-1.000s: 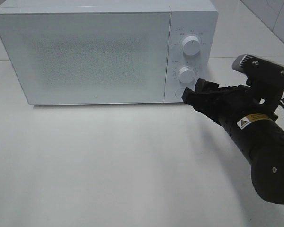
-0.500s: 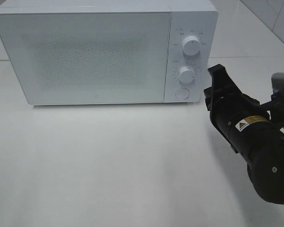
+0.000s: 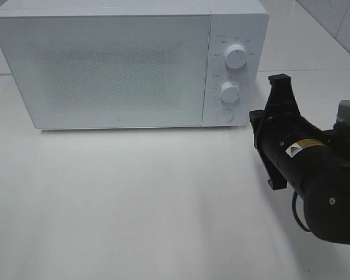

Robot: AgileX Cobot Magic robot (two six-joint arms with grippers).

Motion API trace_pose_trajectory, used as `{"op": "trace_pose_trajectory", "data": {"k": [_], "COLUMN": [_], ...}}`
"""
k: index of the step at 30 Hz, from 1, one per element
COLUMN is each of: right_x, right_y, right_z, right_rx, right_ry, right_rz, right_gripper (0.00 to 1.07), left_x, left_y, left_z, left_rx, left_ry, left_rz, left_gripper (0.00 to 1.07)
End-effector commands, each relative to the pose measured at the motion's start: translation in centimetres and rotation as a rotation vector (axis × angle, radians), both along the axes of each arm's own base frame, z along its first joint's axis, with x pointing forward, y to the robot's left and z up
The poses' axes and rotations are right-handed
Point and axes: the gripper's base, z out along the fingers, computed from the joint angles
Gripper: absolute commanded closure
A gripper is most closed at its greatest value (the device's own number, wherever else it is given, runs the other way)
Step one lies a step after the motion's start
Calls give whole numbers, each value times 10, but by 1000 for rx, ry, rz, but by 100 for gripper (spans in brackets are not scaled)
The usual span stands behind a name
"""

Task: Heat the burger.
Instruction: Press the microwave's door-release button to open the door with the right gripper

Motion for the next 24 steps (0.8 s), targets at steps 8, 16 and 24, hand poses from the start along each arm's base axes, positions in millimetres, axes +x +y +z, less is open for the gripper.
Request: {"op": "trace_pose_trajectory", "data": {"k": [8,16,24], "right_x": [27,45,59], "right_y": [12,29,35], "right_z": [-22,-30,-46], "right_rx": [28,44,41], "right_ry": [102,117,156], "right_rz": [-28,-20,-40], "right_gripper": [107,107,107], "left_x": [-2,-2,-2], "left_y": [0,0,0], "left_z": [-2,-2,-2], "left_rx": [2,2,2], "left_ry": [-13,-13,-13], "left_rz": [2,2,2], "left_gripper": [9,9,9]}}
